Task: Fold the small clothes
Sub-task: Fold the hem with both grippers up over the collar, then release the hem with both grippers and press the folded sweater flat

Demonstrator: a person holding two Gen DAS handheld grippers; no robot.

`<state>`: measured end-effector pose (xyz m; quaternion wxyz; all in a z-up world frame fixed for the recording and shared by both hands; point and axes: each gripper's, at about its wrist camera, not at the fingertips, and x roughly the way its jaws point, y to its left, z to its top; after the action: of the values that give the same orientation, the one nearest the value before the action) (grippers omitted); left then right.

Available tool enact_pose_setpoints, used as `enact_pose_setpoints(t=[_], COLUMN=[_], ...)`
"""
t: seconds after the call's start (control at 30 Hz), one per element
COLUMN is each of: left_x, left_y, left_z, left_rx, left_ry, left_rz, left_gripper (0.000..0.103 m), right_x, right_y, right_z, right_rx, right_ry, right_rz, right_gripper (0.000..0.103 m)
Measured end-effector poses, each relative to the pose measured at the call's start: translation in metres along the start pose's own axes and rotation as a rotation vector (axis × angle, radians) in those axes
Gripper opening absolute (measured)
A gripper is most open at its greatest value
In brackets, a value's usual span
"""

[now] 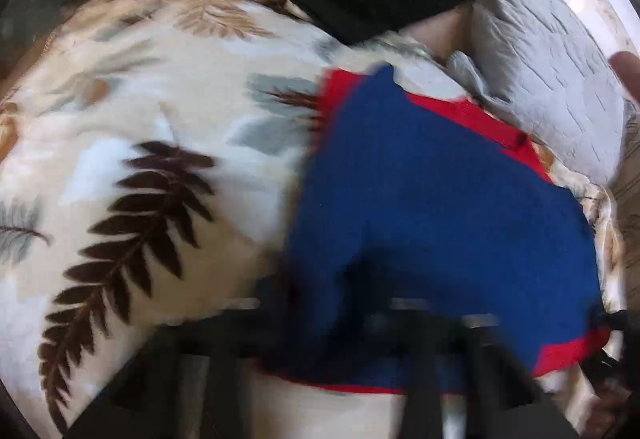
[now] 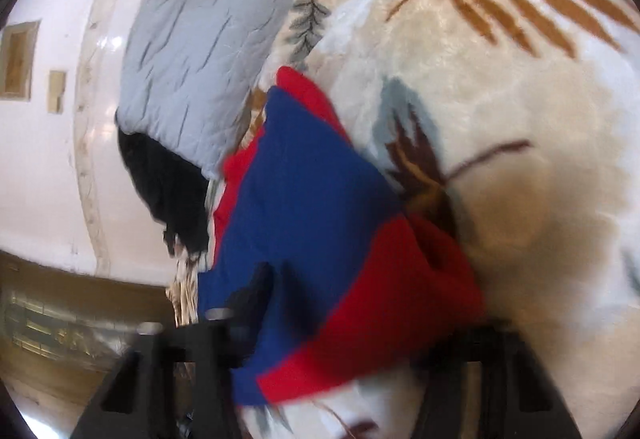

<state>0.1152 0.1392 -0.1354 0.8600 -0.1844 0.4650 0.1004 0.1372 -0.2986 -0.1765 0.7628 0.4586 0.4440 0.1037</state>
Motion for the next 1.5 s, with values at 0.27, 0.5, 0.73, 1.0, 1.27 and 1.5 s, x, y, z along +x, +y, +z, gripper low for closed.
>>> enact_pose_setpoints(t=[0.27, 0.5, 0.73, 1.0, 1.27, 1.5], left_x=[-0.113, -0.098, -0.123, -0.057, -0.007, -0.053], left_y=[0.008, 0.074, 0.065, 0.011, 0.001, 0.013], left_z=[-0.025, -0.133, -0.078, -0.009, 0.009, 0.015], left_rx=[0.073, 0.079, 0.110, 0.238, 0.302, 0.269], left_ry=[-0.161, -0.054, -0.156, -0.108, -0.009, -0.170], left_rz=[-0.048, -0.005, -0.080, -0.090, -0.024, -0.067], left_gripper=[0.011, 0.040, 0.053, 0.053, 0.006, 0.005], right_x=[-0.097, -0.106, -0.129, -0.065, 0.001, -0.036], right_y=[0.062, -0.058, -0.010, 0.057, 0.060, 0.092], right_z=[-0.036, -0.114, -0.072, -0.016, -0.003, -0.007], right_rx=[-0.229, -0.150, -0.336, -0.590, -0.699, -0.781], right_ry=[-0.050, 0.089, -0.013, -0.015, 0.085, -0.071], right_rz=[0.051, 0.014, -0.059, -0.179, -0.346, -0.355], right_gripper=[0.010, 0.043, 0.063, 0.061, 0.012, 0.007])
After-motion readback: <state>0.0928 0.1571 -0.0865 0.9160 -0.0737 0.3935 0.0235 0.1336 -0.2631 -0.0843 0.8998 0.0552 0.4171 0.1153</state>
